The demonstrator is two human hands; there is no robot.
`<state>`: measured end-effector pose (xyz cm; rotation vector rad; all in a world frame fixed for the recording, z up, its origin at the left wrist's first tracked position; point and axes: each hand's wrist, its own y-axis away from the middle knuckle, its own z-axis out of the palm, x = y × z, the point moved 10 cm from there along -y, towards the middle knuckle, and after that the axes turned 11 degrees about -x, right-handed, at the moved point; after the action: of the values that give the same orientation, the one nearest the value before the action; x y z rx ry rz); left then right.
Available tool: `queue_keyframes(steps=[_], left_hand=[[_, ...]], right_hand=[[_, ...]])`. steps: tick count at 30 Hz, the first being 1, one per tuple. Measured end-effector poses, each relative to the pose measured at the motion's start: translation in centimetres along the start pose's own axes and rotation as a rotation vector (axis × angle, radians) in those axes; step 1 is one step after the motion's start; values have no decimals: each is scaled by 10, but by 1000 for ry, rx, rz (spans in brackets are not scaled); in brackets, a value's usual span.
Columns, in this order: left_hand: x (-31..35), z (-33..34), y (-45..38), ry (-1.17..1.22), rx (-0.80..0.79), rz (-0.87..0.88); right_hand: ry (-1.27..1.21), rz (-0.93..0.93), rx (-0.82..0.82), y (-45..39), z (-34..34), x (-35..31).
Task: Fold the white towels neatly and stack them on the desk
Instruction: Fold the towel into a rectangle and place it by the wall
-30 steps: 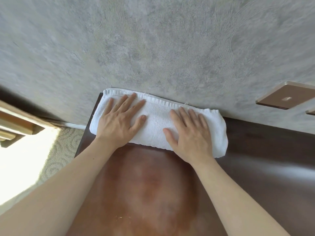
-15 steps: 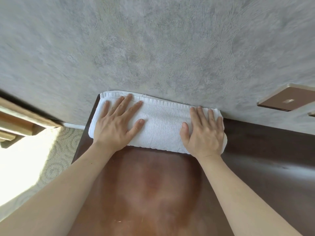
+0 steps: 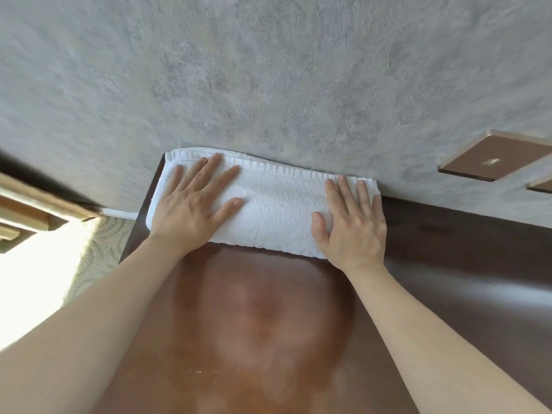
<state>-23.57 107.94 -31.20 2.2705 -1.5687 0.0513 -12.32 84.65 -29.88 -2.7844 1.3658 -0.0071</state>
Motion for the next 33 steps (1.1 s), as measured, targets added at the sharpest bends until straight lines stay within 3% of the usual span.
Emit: queue_keyframes(steps=[5,7,11,19,24,29,33], left_hand=[[3,-1,-2,-42,28,0],[6,-7,3,-15,126,5],[36,-12,19,8,365,153],[37,-11,6,-96,507,329],[38,-7,9,-71,390,246],[0,-4,22,-50,187,1],[-2,-2,23,-18,-41,-76]], right_hand=[[-65,39,-3,-4,-5,0],[-105,82,10,-2,-8,1],[-135,159,-8,-4,-8,0],[-105,105,72,-3,-5,-1],[-110,116,-55,-3,-3,3],[-100,100,-199,7,-4,8],[-204,281,-388,32,1,37]])
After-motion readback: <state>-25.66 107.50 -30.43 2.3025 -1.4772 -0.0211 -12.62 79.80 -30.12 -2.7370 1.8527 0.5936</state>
